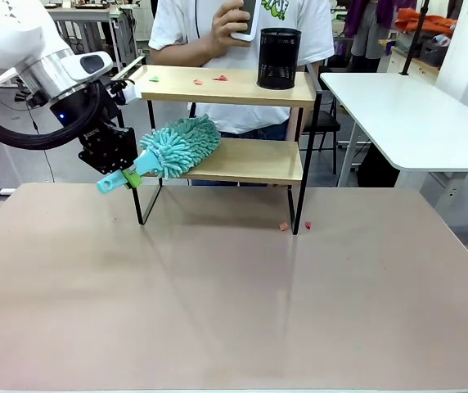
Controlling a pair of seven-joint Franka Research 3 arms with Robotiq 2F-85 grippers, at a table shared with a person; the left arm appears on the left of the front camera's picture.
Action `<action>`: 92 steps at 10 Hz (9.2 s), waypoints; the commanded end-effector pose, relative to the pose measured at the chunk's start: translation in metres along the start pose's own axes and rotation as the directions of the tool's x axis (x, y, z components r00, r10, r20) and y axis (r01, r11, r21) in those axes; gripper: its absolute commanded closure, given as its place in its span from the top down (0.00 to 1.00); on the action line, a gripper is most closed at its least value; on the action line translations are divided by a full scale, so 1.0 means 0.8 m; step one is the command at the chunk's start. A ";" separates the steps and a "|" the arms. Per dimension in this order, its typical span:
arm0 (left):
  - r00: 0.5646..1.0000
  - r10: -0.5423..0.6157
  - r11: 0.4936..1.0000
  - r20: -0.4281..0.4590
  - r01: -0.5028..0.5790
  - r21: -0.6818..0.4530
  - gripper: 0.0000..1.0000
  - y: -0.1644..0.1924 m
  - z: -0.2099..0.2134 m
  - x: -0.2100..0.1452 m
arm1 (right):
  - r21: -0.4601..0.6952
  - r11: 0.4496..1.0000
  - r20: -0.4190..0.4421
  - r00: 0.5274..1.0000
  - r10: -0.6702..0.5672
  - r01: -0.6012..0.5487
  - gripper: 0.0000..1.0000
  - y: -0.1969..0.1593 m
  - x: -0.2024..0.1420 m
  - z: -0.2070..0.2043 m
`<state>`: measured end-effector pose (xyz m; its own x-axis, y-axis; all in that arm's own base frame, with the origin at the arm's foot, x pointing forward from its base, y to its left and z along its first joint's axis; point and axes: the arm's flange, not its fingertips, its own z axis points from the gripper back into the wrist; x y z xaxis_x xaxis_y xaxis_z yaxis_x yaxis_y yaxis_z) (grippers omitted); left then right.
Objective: Clean the shelf.
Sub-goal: Clean the specific tier of the Shelf with the Duster once objects are removed, then clean the remaining tier of the Shelf with the Duster once objects are removed.
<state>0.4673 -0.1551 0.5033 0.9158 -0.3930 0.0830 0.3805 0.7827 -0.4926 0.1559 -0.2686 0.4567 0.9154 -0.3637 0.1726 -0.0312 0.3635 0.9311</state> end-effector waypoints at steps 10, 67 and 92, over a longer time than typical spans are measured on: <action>0.826 -0.529 0.814 -0.197 0.427 -0.394 0.13 0.065 0.094 -0.184 | 0.018 0.999 0.008 1.000 0.028 -0.028 1.00 0.002 0.001 0.000; 0.966 -0.155 0.975 0.205 0.183 -0.127 0.13 -0.052 0.329 -0.162 | 0.018 0.999 0.008 1.000 0.028 -0.028 1.00 0.002 0.001 0.000; 0.960 -0.266 0.922 -0.086 0.279 0.269 0.00 -0.134 0.146 -0.024 | 0.018 0.999 0.008 1.000 0.028 -0.028 1.00 0.002 0.001 0.000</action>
<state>0.4257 -0.1860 0.6535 0.8205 -0.5548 0.1379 0.5717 0.7939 -0.2072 0.1561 -0.2687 0.4562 0.9158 -0.3625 0.1728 -0.0317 0.3636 0.9310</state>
